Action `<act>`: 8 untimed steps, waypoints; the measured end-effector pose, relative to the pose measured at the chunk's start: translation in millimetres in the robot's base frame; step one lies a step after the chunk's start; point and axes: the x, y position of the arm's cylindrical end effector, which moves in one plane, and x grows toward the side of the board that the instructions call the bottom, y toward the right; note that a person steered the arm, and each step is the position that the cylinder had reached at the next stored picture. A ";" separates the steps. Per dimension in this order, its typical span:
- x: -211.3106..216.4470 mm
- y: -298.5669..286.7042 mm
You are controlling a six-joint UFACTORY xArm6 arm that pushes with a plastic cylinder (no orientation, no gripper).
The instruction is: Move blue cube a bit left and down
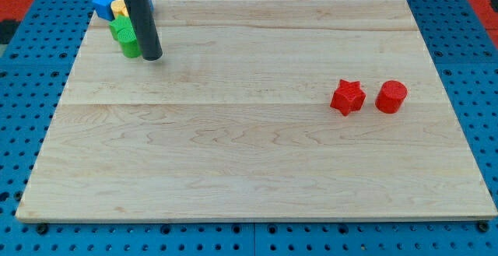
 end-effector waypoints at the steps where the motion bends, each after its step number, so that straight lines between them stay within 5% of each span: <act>1: 0.0 -0.4; 3: -1.5 24.0; 5: -62.9 79.5; 7: -151.4 26.1; 8: -152.2 -16.6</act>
